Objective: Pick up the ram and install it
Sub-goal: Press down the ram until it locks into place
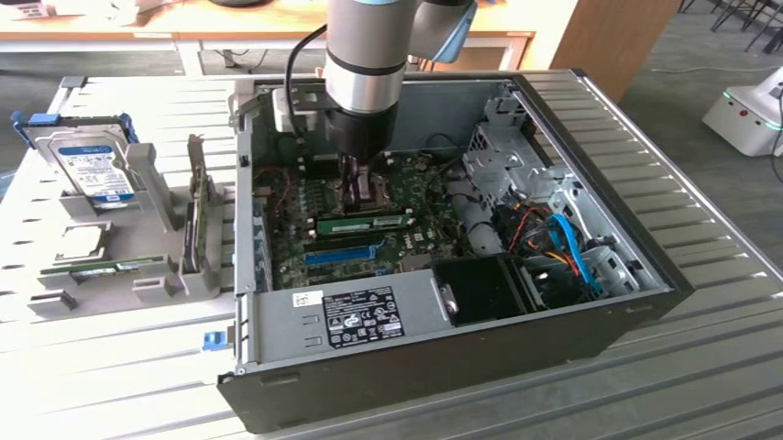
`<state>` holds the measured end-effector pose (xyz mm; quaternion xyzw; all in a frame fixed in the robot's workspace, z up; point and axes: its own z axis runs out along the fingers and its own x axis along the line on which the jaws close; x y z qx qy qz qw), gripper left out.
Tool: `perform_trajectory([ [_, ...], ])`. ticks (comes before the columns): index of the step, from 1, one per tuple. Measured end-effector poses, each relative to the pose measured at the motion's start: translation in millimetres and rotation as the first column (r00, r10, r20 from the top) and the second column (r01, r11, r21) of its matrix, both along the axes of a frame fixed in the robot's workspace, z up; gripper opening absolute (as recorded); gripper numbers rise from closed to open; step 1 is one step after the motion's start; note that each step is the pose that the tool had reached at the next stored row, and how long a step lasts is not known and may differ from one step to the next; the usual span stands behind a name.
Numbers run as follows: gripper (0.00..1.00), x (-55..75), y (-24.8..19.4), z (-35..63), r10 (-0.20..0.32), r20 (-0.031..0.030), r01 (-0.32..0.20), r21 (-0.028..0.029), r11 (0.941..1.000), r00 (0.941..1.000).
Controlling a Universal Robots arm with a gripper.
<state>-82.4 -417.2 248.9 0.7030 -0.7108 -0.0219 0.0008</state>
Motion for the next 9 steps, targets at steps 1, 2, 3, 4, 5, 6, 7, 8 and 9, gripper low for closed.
perform_trajectory([
  [1,0.10,0.0,0.0,0.0,0.000,0.0001,0.000,0.0001,1.0000,1.0000],
  [2,0.10,0.0,0.0,-0.1,0.000,0.0001,0.000,0.0002,1.0000,1.0000],
  [3,0.10,0.1,0.1,-0.8,0.000,0.0004,0.000,0.0006,1.0000,1.0000],
  [4,0.10,0.1,0.1,-1.5,0.000,0.0003,0.000,0.0006,1.0000,1.0000],
  [5,0.10,0.0,0.1,-2.3,0.000,0.0002,0.000,0.0004,1.0000,1.0000],
  [6,0.10,0.0,0.0,-3.2,0.000,0.0001,0.000,0.0002,1.0000,1.0000],
  [7,0.10,0.0,0.0,-4.1,0.000,0.0002,0.000,0.0003,1.0000,1.0000],
  [8,0.10,0.0,0.0,-4.8,0.000,0.0002,0.000,0.0003,1.0000,1.0000],
  [9,0.10,0.0,0.0,-5.4,0.000,0.0001,0.000,0.0002,1.0000,1.0000],
])
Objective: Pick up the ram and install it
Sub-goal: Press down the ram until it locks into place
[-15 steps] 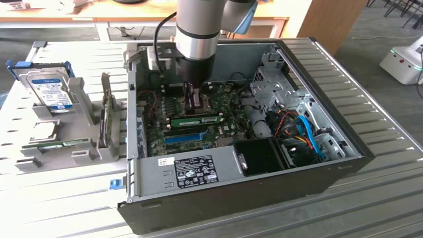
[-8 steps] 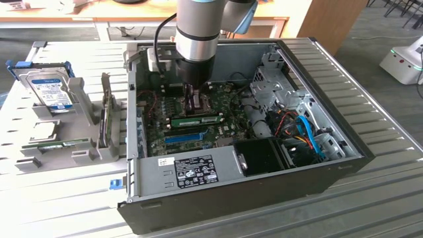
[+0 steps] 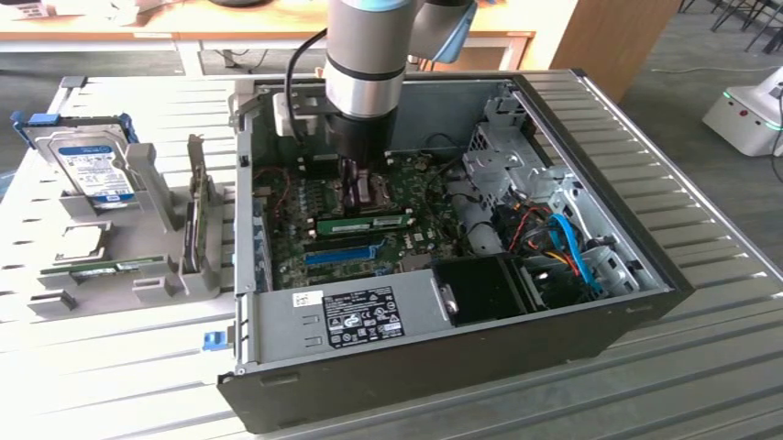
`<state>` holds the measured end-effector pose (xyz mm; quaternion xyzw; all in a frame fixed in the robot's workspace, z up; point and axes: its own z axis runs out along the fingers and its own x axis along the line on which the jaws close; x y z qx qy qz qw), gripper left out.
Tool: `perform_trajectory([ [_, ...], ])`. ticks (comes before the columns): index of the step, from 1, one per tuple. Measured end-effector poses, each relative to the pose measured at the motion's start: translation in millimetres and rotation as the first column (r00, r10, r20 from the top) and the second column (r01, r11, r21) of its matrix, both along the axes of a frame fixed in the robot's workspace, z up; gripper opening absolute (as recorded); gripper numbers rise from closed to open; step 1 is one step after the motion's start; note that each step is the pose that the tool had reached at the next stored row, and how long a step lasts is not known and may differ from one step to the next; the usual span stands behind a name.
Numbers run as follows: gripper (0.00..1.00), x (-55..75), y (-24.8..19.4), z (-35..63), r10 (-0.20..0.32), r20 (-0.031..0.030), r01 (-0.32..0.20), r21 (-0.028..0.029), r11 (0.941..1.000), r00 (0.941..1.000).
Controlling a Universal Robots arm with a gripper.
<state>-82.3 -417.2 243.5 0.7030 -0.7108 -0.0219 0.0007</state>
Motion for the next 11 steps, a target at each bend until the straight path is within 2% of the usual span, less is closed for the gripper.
perform_trajectory([
  [11,0.10,0.0,0.0,-3.2,0.000,0.0000,0.000,0.0001,1.0000,1.0000],
])
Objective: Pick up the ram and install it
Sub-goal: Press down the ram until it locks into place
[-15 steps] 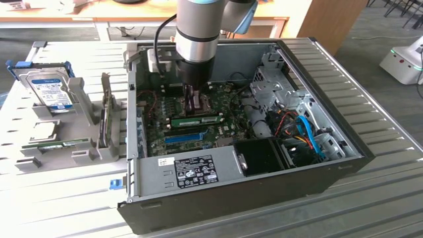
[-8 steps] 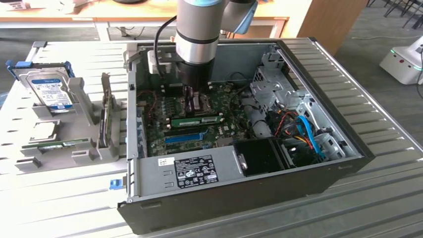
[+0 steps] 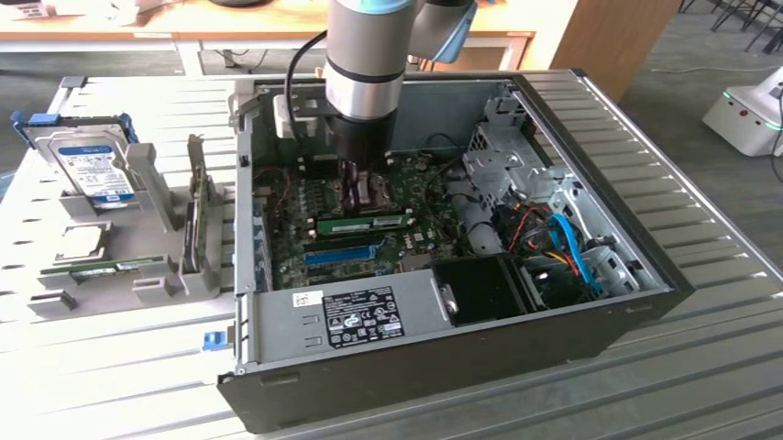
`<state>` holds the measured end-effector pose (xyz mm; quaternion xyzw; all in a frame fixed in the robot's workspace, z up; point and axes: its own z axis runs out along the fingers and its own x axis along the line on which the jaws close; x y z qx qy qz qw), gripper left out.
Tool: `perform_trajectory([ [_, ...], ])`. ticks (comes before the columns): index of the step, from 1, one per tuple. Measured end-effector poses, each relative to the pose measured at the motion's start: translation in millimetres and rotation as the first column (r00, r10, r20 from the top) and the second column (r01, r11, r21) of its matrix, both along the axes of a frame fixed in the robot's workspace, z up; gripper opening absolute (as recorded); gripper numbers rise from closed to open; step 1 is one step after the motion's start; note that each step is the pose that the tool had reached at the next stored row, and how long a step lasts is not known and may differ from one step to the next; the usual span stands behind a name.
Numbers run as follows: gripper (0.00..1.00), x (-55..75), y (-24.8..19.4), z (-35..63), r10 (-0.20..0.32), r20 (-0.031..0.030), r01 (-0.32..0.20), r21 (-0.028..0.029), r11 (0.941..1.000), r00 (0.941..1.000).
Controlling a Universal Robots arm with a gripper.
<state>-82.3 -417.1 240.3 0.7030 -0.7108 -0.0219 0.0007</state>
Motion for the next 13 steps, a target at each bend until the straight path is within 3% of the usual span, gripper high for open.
perform_trajectory([
  [13,0.10,0.0,-0.1,-8.9,0.000,-0.0001,0.000,-0.0003,1.0000,1.0000],
])
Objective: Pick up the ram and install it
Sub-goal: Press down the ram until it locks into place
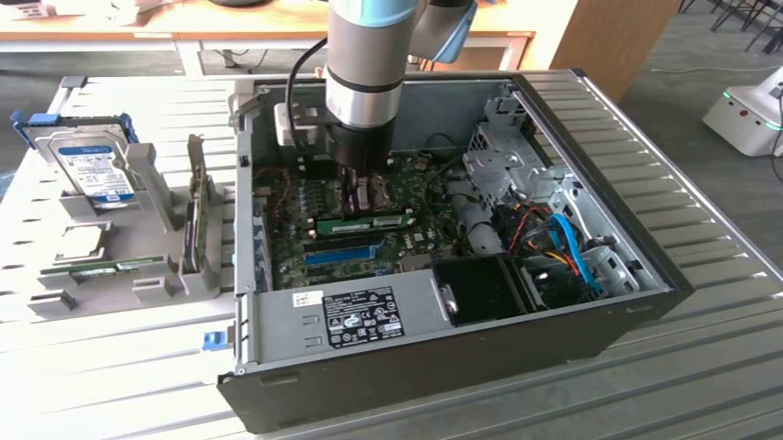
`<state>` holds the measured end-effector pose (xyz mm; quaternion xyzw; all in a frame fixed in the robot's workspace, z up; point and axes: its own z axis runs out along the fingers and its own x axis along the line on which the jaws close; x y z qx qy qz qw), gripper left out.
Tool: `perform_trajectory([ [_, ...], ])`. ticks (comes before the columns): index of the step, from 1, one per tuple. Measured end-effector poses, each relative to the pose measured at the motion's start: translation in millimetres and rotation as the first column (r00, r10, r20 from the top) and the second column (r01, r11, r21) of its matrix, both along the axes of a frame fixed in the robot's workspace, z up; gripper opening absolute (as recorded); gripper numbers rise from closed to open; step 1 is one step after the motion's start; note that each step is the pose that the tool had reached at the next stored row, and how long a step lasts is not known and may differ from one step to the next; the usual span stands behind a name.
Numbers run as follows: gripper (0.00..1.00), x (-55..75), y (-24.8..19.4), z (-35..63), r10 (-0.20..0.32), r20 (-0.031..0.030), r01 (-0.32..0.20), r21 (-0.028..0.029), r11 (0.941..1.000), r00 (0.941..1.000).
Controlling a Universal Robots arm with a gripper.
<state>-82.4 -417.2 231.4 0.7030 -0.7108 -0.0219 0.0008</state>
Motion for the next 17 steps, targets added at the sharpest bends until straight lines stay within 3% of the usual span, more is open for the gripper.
perform_trajectory([
  [17,0.10,0.0,0.0,-3.2,0.000,0.0002,0.000,0.0003,1.0000,1.0000],
])
